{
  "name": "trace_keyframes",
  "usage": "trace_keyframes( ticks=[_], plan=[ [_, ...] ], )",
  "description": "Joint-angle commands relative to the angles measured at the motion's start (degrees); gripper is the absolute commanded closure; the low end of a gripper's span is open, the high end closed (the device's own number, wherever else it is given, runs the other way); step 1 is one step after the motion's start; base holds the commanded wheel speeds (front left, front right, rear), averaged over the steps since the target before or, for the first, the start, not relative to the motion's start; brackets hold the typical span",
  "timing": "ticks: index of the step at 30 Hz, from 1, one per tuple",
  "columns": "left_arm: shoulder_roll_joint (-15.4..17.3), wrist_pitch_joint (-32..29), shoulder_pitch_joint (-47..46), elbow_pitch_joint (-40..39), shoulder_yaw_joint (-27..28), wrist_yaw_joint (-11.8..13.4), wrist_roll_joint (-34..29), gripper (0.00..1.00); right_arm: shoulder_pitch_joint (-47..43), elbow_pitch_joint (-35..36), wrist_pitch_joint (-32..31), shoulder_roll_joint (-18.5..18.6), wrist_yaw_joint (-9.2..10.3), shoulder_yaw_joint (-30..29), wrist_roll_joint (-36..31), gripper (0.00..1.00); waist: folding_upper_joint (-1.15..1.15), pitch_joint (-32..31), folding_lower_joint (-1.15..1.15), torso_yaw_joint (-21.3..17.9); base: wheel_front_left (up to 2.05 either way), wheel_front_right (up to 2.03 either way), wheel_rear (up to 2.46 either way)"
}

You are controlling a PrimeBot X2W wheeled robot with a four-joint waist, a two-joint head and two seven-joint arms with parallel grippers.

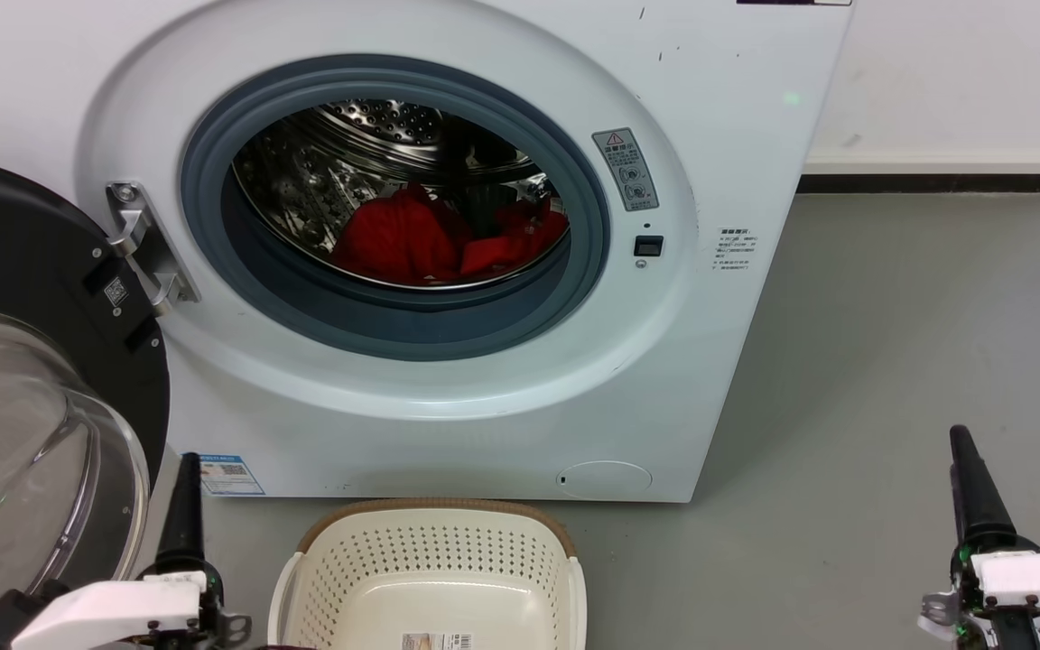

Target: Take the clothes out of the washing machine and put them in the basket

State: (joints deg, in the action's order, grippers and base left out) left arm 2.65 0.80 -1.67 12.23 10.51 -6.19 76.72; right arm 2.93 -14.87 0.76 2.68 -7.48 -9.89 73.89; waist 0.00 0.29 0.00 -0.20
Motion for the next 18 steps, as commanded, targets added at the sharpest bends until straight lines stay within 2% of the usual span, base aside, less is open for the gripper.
trace_keyframes(
  ticks=[1, 8, 13, 18],
  plan=[
    [0.17, 0.64, -1.22, -1.98, 0.76, 0.33, -2.11, 0.00, 1.19, 1.92, 0.64, 0.28, -0.01, -0.37, -3.57, 0.00, 0.00, 0.06, 0.00, 0.00, 0.00, 0.00, 0.00],
    [0.17, 2.11, -0.94, -6.94, 0.77, 3.00, -9.96, 0.00, 0.81, 6.87, 2.13, 0.29, -0.01, -0.33, -15.83, 0.00, 0.00, 0.36, 0.00, -0.07, 0.00, 0.00, 0.00],
    [0.18, 3.12, 0.27, -10.32, -1.40, 5.82, -19.01, 0.00, 0.36, 10.39, 3.12, 0.29, -0.01, 1.07, -23.38, 0.00, 0.00, 0.51, 0.00, -0.16, 0.00, 0.00, 0.00],
    [0.19, 4.11, 1.17, -12.98, -4.03, 9.71, -25.70, 0.00, -0.28, 13.09, 4.11, 0.29, -0.02, 2.48, -29.90, 0.00, 0.00, 0.62, 0.00, -0.23, 0.00, 0.00, 0.00]
  ],
)
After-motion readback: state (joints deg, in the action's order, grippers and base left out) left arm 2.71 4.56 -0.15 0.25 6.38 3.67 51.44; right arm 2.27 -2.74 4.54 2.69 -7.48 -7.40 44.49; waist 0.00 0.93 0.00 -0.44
